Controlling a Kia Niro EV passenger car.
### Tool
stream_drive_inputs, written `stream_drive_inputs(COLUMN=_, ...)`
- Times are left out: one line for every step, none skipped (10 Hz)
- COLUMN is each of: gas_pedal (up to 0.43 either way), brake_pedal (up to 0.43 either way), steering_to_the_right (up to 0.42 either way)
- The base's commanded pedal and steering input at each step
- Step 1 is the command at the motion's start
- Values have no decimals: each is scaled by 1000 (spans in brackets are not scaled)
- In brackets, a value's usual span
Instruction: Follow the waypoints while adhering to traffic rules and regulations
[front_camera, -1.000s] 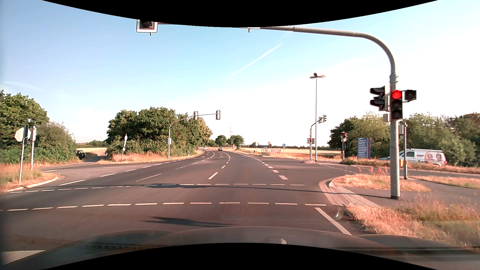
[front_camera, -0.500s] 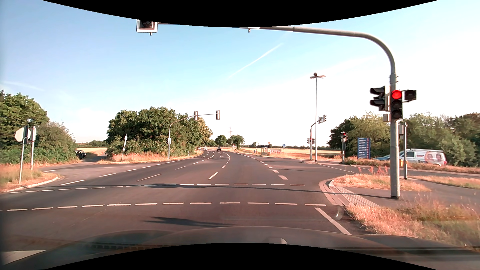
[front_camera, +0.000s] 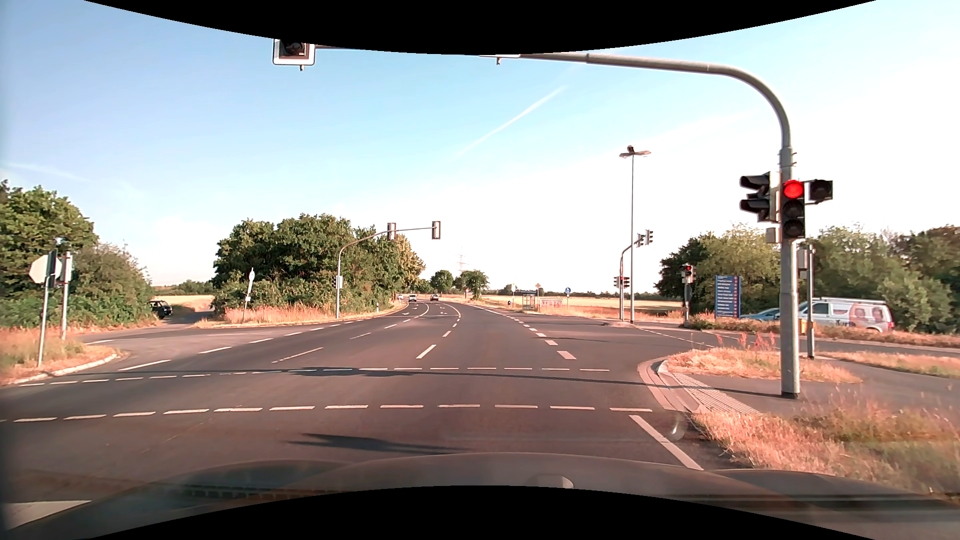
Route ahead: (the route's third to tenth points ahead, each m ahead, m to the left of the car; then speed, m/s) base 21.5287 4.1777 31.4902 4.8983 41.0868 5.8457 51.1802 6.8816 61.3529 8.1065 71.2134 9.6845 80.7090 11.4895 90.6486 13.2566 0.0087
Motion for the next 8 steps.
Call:
stream_drive_inputs(gas_pedal=0, brake_pedal=268, steering_to_the_right=-6)
stream_drive_inputs(gas_pedal=0, brake_pedal=268, steering_to_the_right=-6)
stream_drive_inputs(gas_pedal=0, brake_pedal=268, steering_to_the_right=-6)
stream_drive_inputs(gas_pedal=0, brake_pedal=268, steering_to_the_right=-6)
stream_drive_inputs(gas_pedal=0, brake_pedal=268, steering_to_the_right=-6)
stream_drive_inputs(gas_pedal=0, brake_pedal=268, steering_to_the_right=-6)
stream_drive_inputs(gas_pedal=0, brake_pedal=262, steering_to_the_right=-6)
stream_drive_inputs(gas_pedal=0, brake_pedal=268, steering_to_the_right=-6)
